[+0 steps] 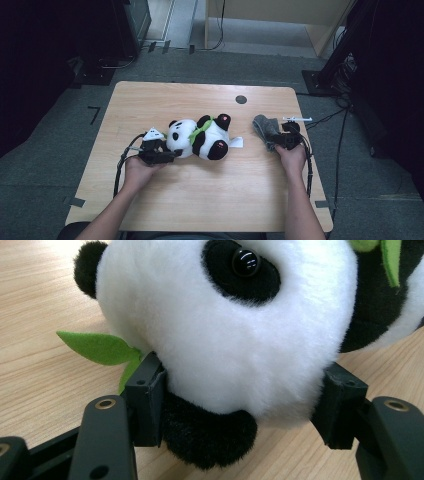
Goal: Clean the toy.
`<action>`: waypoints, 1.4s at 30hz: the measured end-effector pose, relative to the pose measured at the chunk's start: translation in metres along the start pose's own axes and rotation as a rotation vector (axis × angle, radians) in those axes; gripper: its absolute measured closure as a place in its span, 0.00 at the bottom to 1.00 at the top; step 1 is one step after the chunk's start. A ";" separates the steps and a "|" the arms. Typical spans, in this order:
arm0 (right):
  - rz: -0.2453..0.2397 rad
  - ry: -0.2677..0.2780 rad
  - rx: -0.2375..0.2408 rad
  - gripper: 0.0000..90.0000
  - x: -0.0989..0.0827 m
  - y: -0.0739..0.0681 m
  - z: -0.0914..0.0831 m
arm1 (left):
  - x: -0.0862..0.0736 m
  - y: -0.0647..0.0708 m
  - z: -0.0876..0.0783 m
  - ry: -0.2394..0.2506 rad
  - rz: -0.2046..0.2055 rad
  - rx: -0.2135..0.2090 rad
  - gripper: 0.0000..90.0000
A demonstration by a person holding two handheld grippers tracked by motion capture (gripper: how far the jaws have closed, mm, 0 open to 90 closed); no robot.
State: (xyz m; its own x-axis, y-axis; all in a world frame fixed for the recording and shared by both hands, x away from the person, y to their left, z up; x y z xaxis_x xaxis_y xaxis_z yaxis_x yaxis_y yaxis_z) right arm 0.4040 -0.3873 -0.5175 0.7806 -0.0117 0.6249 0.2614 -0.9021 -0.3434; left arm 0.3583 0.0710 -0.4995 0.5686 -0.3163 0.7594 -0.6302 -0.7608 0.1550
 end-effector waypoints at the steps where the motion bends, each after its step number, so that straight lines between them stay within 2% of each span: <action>1: -0.008 -0.001 -0.010 0.58 0.000 -0.001 0.000 | 0.000 0.000 0.000 0.000 0.000 0.000 0.39; 4: -0.034 0.020 -0.037 0.48 0.002 -0.003 -0.004 | 0.000 0.000 0.000 0.000 0.000 0.000 0.38; 6: -0.042 0.041 -0.037 0.43 0.004 -0.004 -0.006 | 0.000 0.000 0.000 0.001 0.000 -0.001 0.38; 10: -0.035 0.068 -0.016 0.40 0.007 -0.007 -0.012 | 0.000 0.000 0.000 0.000 0.000 -0.002 0.37; 13: -0.057 0.078 -0.033 0.37 0.009 -0.011 -0.016 | 0.000 0.000 0.000 -0.002 -0.001 -0.002 0.36; 16: -0.075 0.110 -0.056 0.39 0.011 -0.015 -0.023 | 0.000 0.000 0.000 -0.004 -0.003 0.000 0.35; 17: -0.077 0.121 -0.030 0.43 0.011 -0.015 -0.027 | 0.000 0.000 0.000 -0.004 -0.003 0.000 0.35; 19: -0.067 0.134 0.015 0.45 0.011 -0.016 -0.032 | 0.001 -0.001 0.000 -0.005 -0.003 -0.001 0.35; 26: -0.117 0.124 0.003 0.44 0.007 -0.026 -0.037 | 0.001 -0.001 0.000 -0.007 0.002 -0.001 0.35; 31: -0.141 0.154 0.017 0.46 0.005 -0.038 -0.045 | 0.001 -0.001 -0.001 -0.008 0.000 0.001 0.35; 33: -0.142 0.137 0.038 0.46 0.005 -0.043 -0.046 | 0.002 -0.001 -0.001 -0.009 -0.002 0.000 0.35; 37: -0.196 0.119 0.022 0.41 0.003 -0.057 -0.045 | 0.002 -0.001 -0.001 -0.013 -0.006 0.000 0.35; 42: -0.193 0.111 0.064 0.42 -0.002 -0.070 -0.043 | 0.003 -0.001 -0.001 -0.017 -0.007 -0.004 0.34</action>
State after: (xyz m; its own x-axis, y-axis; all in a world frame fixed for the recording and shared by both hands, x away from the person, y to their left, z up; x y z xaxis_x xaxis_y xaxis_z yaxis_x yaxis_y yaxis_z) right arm 0.3595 -0.3431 -0.4644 0.6460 0.1078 0.7557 0.4385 -0.8628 -0.2517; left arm 0.3601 0.0714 -0.4968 0.5821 -0.3208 0.7472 -0.6281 -0.7609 0.1626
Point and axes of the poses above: each handheld gripper's, and its own axes: z roughly forward along the jaws, x roughly out of its top, y roughly to its right, the point moved 2 cm from there along z, roughly forward along the jaws, and after that the axes turned 5 degrees about x, right-handed, at the moved point
